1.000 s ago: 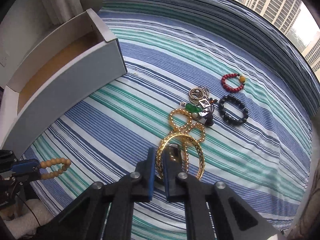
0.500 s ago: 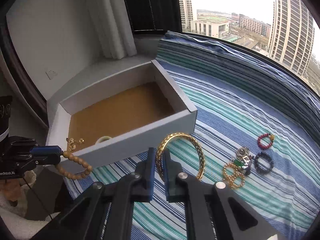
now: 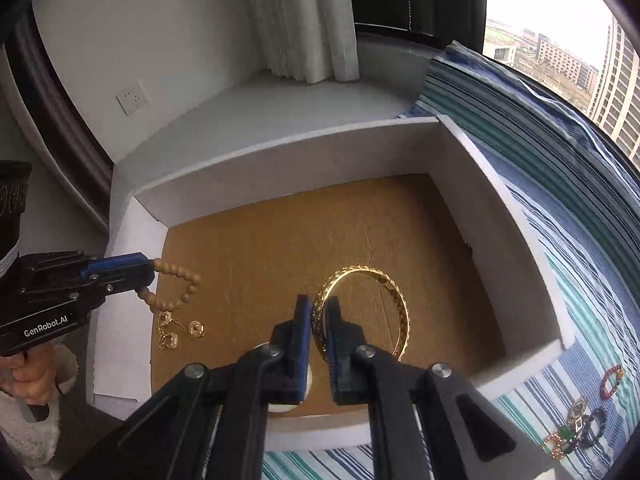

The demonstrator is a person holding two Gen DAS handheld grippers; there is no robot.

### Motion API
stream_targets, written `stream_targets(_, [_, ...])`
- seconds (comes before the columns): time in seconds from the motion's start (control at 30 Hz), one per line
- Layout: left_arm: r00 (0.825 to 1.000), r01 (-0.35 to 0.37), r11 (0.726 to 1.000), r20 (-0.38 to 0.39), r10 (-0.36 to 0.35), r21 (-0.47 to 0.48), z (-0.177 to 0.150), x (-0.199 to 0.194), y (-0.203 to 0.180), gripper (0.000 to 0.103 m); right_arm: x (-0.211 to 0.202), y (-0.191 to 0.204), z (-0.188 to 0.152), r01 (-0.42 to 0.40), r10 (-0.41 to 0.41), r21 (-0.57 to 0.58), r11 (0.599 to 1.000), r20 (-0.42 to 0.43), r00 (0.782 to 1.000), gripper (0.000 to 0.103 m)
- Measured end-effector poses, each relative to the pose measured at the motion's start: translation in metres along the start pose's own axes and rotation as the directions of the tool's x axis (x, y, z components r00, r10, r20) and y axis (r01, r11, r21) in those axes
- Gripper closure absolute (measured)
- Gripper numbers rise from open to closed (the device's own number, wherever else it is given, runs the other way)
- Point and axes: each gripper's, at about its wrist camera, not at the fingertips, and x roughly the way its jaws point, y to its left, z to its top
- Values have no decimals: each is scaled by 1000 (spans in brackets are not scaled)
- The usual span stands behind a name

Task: Organize jewelry
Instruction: 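Carry both items into the white box and open both grippers to release, then withdraw both tools from the box back over the bedspread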

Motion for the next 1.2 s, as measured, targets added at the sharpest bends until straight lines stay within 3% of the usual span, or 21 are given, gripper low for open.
stream_targets(0.2, [997, -77, 997, -27, 78, 13, -1, 35, 12, 90, 54, 15, 5, 28, -29, -12, 1000, -74, 997, 94])
stream_targets(0.23, [995, -97, 995, -24, 97, 18, -1, 38, 11, 86, 59, 17, 5, 30, -31, -14, 999, -78, 997, 92])
stream_targets(0.3, [992, -129, 992, -17, 129, 15, -1, 37, 11, 57, 60, 16, 6, -12, 13, 17, 1000, -63, 998, 65])
stream_targets(0.33, [991, -131, 991, 4, 131, 4, -3, 31, 10, 37, 55, 13, 5, -27, 29, 41, 999, -46, 999, 52])
stream_targets(0.37, [991, -128, 992, 32, 128, -5, -5, 23, 10, 29, 48, 13, 4, -35, 36, 59, 998, -22, 999, 52])
stream_targets(0.5, [992, -104, 995, 74, 104, -10, -13, -2, 4, 27, 6, 7, -9, -23, 19, 75, 997, 63, 998, 52])
stream_targets(0.57, [991, -83, 997, 104, 82, 6, -20, -17, -5, 20, -19, 5, -22, 8, -17, 81, 997, 105, 994, 51])
stream_targets(0.7, [984, -56, 995, 176, 40, 87, -46, -42, -44, 12, -71, 0, -69, 54, -74, 118, 991, 167, 983, 48])
stream_targets(0.77, [983, -22, 991, 184, -2, 132, -59, -47, -68, 10, -95, -4, -101, 85, -111, 138, 987, 193, 975, 40])
stream_targets(1.0, [978, 122, 955, 129, -161, 272, -112, -49, -151, 10, -151, -11, -208, 288, -331, 216, 933, 201, 922, 38])
stream_targets(1.2, [974, 194, 921, 42, -220, 338, -157, -39, -197, 9, -176, -30, -288, 358, -433, 360, 861, 152, 889, 38])
